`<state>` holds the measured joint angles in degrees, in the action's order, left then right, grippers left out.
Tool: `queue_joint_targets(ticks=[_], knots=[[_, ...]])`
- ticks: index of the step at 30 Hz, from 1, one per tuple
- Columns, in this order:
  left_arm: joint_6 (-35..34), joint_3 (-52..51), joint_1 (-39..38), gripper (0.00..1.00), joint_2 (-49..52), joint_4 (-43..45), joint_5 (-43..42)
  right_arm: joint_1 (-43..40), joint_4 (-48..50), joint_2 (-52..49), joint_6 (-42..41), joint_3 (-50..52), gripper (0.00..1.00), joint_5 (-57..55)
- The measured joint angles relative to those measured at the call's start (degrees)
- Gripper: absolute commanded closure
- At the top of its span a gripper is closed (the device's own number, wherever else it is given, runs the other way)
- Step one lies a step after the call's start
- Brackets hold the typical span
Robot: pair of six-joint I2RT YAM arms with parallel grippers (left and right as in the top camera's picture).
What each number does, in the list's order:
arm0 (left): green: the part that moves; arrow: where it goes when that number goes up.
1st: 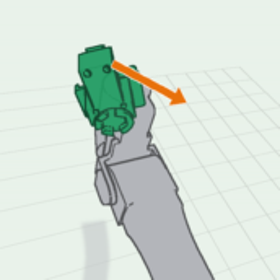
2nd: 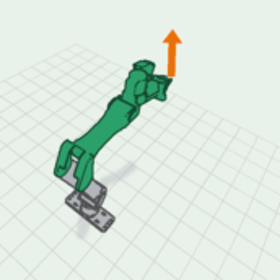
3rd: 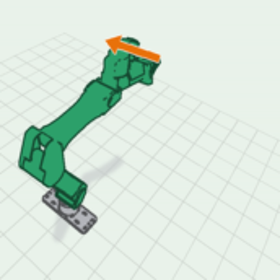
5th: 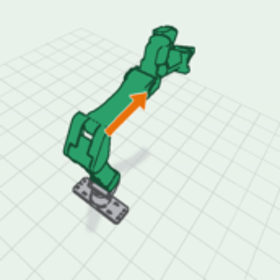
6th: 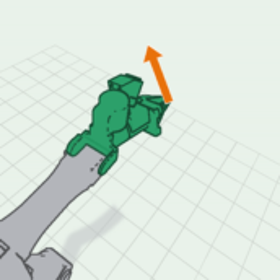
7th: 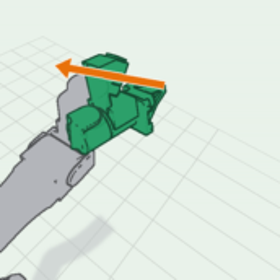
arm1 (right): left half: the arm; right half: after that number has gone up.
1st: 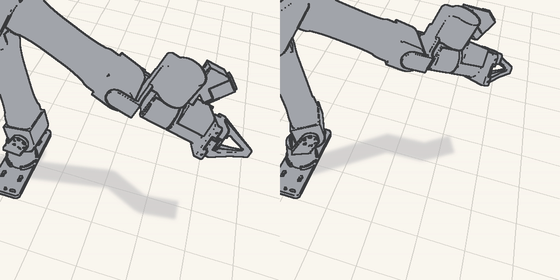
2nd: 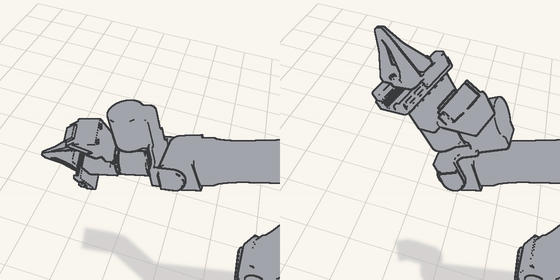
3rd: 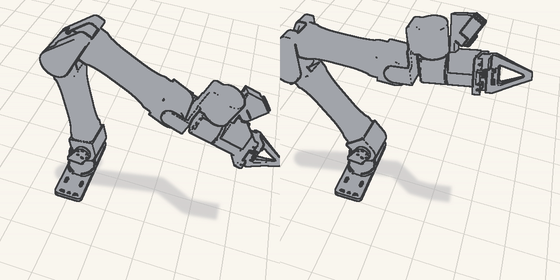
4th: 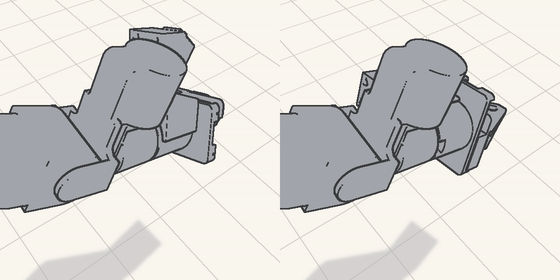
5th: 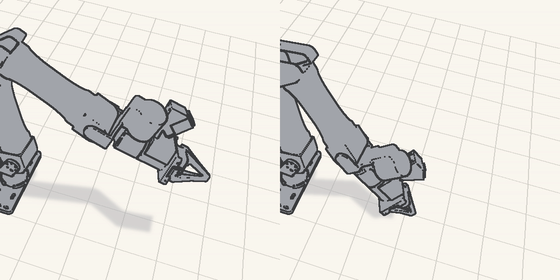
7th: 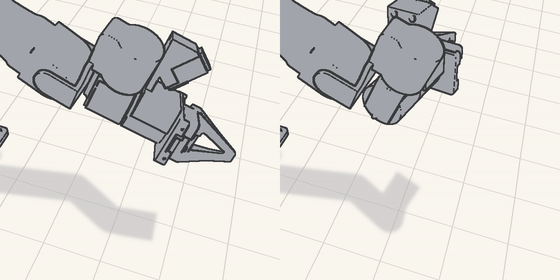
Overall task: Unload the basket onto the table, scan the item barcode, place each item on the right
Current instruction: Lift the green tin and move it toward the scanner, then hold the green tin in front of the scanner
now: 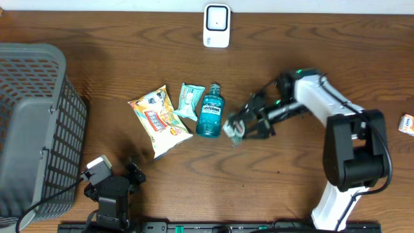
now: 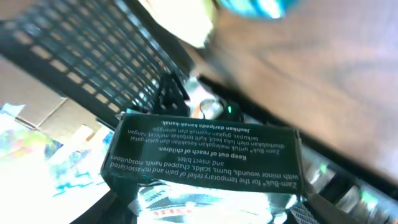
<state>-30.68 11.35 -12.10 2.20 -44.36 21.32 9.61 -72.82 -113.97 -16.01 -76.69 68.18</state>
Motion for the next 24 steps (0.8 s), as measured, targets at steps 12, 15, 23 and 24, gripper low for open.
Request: queue_joint_targets(ticks=[12, 15, 23, 24], knots=[[0.0, 0.0, 0.0, 0.02, 0.0, 0.0, 0.0, -2.4, 15.2, 0.0, -4.0, -23.3, 0.65, -30.3], [0.0, 0.0, 0.0, 0.02, 0.0, 0.0, 0.0, -1.0, 25.9, 0.0, -4.9, -23.6, 0.66, -39.9], [0.0, 0.0, 0.0, 0.02, 0.0, 0.0, 0.0, 4.8, 43.7, -0.1, -4.0, -23.6, 0.55, -54.5], [0.0, 0.0, 0.0, 0.02, 0.0, 0.0, 0.0, 5.9, 46.1, -0.2, -3.1, -23.6, 0.55, -56.3]])
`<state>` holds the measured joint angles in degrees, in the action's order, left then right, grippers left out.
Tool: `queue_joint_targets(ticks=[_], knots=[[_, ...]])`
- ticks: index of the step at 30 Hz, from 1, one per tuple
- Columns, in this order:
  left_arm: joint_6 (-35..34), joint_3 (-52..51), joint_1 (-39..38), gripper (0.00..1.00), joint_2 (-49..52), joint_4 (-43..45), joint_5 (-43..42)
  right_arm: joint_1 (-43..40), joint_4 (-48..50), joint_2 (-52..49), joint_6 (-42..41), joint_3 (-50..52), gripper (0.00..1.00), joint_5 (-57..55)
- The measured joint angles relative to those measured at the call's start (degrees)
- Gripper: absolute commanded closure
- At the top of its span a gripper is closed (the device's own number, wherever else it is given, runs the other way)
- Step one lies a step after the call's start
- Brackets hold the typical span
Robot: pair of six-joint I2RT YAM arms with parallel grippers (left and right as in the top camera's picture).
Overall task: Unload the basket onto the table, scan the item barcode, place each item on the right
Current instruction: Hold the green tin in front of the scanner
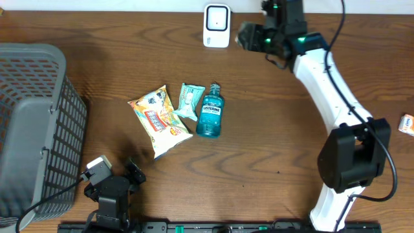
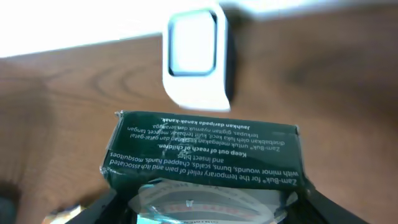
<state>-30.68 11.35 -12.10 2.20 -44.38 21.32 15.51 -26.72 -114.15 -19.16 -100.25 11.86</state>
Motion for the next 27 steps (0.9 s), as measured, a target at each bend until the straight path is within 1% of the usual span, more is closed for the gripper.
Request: queue_joint_targets(ticks=[4, 6, 8, 11, 14, 17, 20, 27], knots=[[0.0, 0.0, 0.0, 0.02, 0.0, 0.0, 0.0, 3.7, 8.0, -1.3, 3.9, -0.1, 0.56, -5.4], [0.0, 0.0, 0.0, 0.02, 0.0, 0.0, 0.0, 5.3, 11.7, -2.7, 5.4, -0.1, 0.59, -8.2], [0.0, 0.0, 0.0, 0.02, 0.0, 0.0, 0.0, 6.8, 16.2, -4.8, 6.7, -0.2, 0.59, -11.3], [0.0, 0.0, 0.0, 0.02, 0.0, 0.0, 0.0, 8.1, 22.5, -8.5, 8.8, -0.2, 0.54, -14.1], [0.0, 0.0, 0.0, 0.02, 0.0, 0.0, 0.0, 8.4, 31.9, -13.1, 10.1, -0.2, 0.51, -16.1], [0.0, 0.0, 0.0, 0.02, 0.0, 0.0, 0.0, 8.3, 40.0, -16.5, 10.8, 0.0, 0.50, -17.8], [0.0, 0.0, 0.0, 0.02, 0.0, 0.0, 0.0, 8.3, 43.5, -18.3, 11.0, -0.1, 0.50, -19.2], [0.0, 0.0, 0.0, 0.02, 0.0, 0.0, 0.0, 8.3, 44.4, -21.7, 11.1, -2.8, 0.49, -20.3]])
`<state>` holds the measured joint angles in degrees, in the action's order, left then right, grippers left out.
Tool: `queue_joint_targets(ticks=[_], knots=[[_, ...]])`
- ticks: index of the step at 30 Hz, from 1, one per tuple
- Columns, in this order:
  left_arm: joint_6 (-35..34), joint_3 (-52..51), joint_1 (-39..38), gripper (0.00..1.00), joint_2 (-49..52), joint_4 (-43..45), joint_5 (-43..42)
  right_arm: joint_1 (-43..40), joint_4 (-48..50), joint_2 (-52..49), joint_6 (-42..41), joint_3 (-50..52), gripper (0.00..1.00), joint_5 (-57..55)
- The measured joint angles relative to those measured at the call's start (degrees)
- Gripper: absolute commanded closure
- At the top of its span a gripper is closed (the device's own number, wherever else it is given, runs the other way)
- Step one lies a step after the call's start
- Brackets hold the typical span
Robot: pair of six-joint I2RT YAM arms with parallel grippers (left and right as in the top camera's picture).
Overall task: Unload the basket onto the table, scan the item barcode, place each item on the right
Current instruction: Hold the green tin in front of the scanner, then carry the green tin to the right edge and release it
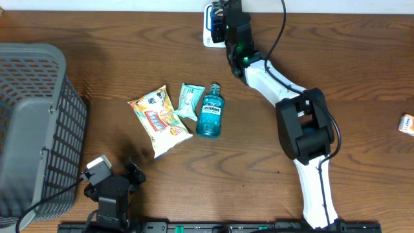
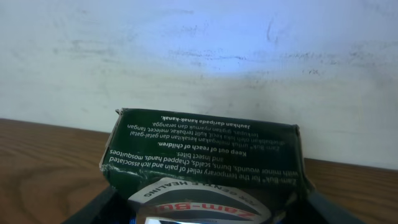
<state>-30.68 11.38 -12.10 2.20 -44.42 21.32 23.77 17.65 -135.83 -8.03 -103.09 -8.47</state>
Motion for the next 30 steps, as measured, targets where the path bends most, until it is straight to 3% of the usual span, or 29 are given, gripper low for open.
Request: queue_joint_targets(ticks=[5, 8, 13, 18, 24, 30], knots=[[0.0, 0.0, 0.0, 0.02, 0.0, 0.0, 0.0, -0.1, -1.2, -1.4, -1.2, -1.8, 0.47, -0.3], [0.0, 0.0, 0.0, 0.02, 0.0, 0.0, 0.0, -0.2, -6.8, -1.4, -1.9, -3.3, 0.47, -0.5], [0.0, 0.0, 0.0, 0.02, 0.0, 0.0, 0.0, -0.6, -24.0, -0.1, -2.2, -6.1, 0.48, -3.1], [0.0, 0.0, 0.0, 0.02, 0.0, 0.0, 0.0, -3.3, -43.7, 7.8, -2.2, -6.2, 0.49, -6.4], [0.0, 0.0, 0.0, 0.02, 0.0, 0.0, 0.0, -12.8, -62.8, 20.1, -2.3, -7.9, 0.44, -8.9], [0.0, 0.0, 0.0, 0.02, 0.0, 0.0, 0.0, -28.3, -72.3, 21.4, -3.6, -8.7, 0.44, -9.4]])
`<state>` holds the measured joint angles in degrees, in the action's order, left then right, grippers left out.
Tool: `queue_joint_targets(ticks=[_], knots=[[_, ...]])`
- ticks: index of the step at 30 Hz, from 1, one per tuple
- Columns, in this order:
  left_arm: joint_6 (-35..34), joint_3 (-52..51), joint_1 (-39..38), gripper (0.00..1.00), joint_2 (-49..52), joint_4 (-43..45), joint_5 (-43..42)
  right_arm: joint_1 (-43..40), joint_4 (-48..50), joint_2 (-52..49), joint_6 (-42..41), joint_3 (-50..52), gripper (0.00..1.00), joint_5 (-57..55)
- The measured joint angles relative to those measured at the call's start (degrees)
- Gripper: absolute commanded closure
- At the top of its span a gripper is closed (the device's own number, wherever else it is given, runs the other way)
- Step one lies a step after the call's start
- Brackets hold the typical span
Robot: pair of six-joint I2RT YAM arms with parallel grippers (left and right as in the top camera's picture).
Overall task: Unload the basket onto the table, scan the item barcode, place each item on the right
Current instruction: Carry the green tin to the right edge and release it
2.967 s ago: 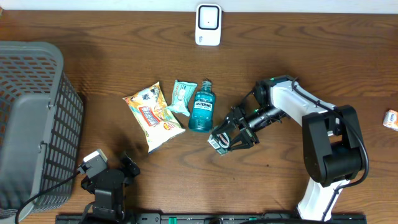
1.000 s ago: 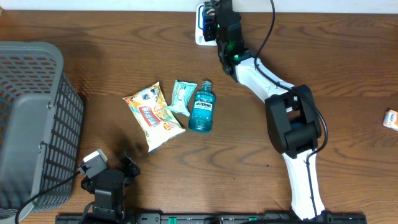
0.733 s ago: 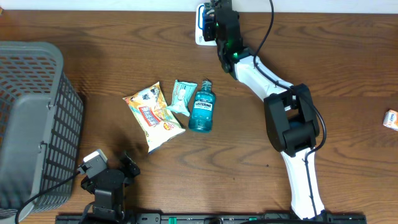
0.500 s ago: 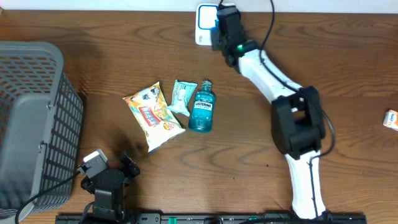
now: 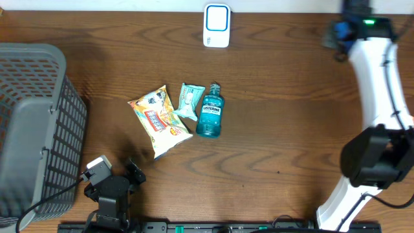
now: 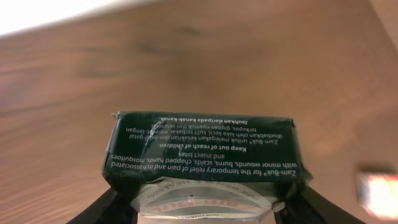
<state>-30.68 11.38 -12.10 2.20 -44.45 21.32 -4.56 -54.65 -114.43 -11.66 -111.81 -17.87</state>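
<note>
A dark green Zam-Buk box (image 6: pixel 202 149) with white print fills the right wrist view, and my right gripper (image 6: pixel 205 204) is shut on it over bare wood. In the overhead view my right gripper (image 5: pixel 336 32) is at the table's back right, far to the right of the white scanner (image 5: pixel 217 26), which stands at the back centre. The box's barcode does not show. My left gripper (image 5: pixel 131 173) rests folded at the front left; its jaws are too dark to read.
A grey basket (image 5: pixel 32 129) stands at the left edge. A snack bag (image 5: pixel 158 123), a teal packet (image 5: pixel 191 100) and a blue Listerine bottle (image 5: pixel 209 113) lie together at mid table. A small orange-and-white box (image 5: pixel 406 123) sits at the right edge.
My right gripper, still shut on the green box, was over the scanner at the back centre and is now at the back right. The scanner shows uncovered. The left arm has not moved.
First my right gripper held the green box just right of the Listerine bottle. Then it held it at the back, right of the scanner, then directly at the scanner facing the wall. Now the box is held far to the right.
</note>
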Motion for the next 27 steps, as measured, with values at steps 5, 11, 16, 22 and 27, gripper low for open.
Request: queue_joint_targets(ticks=[5, 11, 16, 22, 27], knots=[[0.0, 0.0, 0.0, 0.02, 0.0, 0.0, 0.0, -11.6, -0.6, -4.7, -1.0, 0.7, 0.45, 5.0], [0.0, 0.0, 0.0, 0.02, 0.0, 0.0, 0.0, -19.6, -1.5, -12.8, -2.8, 0.9, 0.40, 8.0], [0.0, 0.0, 0.0, 0.02, 0.0, 0.0, 0.0, -23.6, -1.7, -15.6, -4.7, 1.4, 0.28, 8.2], [0.0, 0.0, 0.0, 0.02, 0.0, 0.0, 0.0, -26.2, -1.9, -15.6, -6.4, 1.4, 0.01, 6.5], [0.0, 0.0, 0.0, 0.02, 0.0, 0.0, 0.0, -26.5, -3.5, -15.5, -7.3, 1.4, 0.01, 5.8]])
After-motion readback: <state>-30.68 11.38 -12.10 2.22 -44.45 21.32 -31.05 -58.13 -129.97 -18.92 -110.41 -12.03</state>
